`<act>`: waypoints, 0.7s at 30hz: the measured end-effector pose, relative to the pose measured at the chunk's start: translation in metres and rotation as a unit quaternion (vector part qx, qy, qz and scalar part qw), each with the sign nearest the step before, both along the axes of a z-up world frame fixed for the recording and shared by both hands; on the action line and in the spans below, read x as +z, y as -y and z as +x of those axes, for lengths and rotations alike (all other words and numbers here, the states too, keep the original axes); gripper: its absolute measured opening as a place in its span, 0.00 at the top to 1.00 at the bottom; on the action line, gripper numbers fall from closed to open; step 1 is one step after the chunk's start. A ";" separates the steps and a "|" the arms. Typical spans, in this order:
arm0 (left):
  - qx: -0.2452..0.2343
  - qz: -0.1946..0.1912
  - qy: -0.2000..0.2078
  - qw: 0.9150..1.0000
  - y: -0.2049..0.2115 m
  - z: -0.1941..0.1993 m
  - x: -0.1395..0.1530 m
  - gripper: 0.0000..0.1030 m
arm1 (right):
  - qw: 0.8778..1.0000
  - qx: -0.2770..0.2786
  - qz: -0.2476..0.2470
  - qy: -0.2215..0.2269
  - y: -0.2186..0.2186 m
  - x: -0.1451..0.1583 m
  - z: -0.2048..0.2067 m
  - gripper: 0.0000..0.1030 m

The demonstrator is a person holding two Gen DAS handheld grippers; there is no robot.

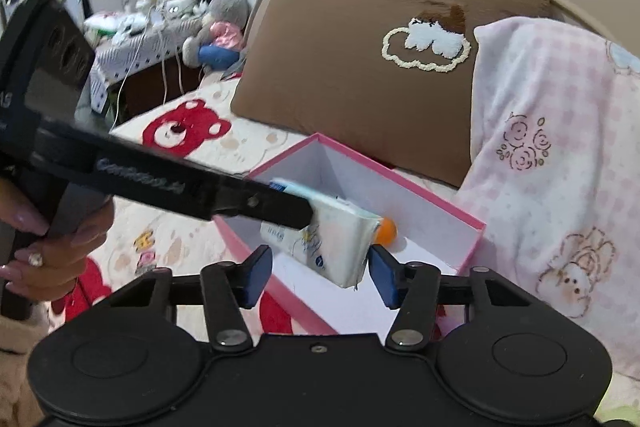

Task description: Organize objects

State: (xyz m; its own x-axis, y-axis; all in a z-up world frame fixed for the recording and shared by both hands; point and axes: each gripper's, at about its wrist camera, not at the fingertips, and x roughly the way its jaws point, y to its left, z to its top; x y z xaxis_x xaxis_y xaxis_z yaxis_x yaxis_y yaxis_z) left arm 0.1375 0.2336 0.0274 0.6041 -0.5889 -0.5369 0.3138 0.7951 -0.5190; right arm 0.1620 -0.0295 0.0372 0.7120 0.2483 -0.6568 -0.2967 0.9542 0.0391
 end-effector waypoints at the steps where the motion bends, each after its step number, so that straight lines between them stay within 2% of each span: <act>1: 0.001 -0.004 -0.003 1.000 -0.004 0.003 -0.003 0.62 | 1.000 -0.004 0.005 -0.003 -0.001 -0.004 0.005 0.49; 5: 0.006 0.001 -0.009 1.000 -0.015 0.011 -0.013 0.62 | 0.999 -0.008 0.038 -0.027 0.000 -0.019 0.021 0.50; 10: 0.015 0.007 -0.008 1.000 -0.023 0.017 -0.027 0.62 | 0.997 -0.017 0.057 -0.057 -0.004 -0.036 0.043 0.50; 15: 0.034 0.007 -0.039 0.999 -0.031 0.035 -0.050 0.62 | 0.992 -0.022 0.077 -0.099 -0.005 -0.054 0.069 0.50; 18: 0.042 0.021 -0.045 0.998 -0.031 0.042 -0.060 0.62 | 0.987 -0.023 0.090 -0.130 -0.004 -0.071 0.085 0.52; 21: 0.040 0.022 -0.053 0.998 -0.029 0.049 -0.069 0.62 | 0.977 -0.039 0.115 -0.178 0.002 -0.091 0.100 0.53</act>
State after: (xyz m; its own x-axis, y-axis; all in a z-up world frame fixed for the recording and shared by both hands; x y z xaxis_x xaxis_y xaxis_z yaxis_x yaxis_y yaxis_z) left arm 0.1860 0.2626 -0.0420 0.5866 -0.5155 -0.6246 0.1943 0.8383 -0.5095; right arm 0.2623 -0.0312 -0.0534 0.4724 0.3728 -0.7987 -0.1519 0.9270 0.3428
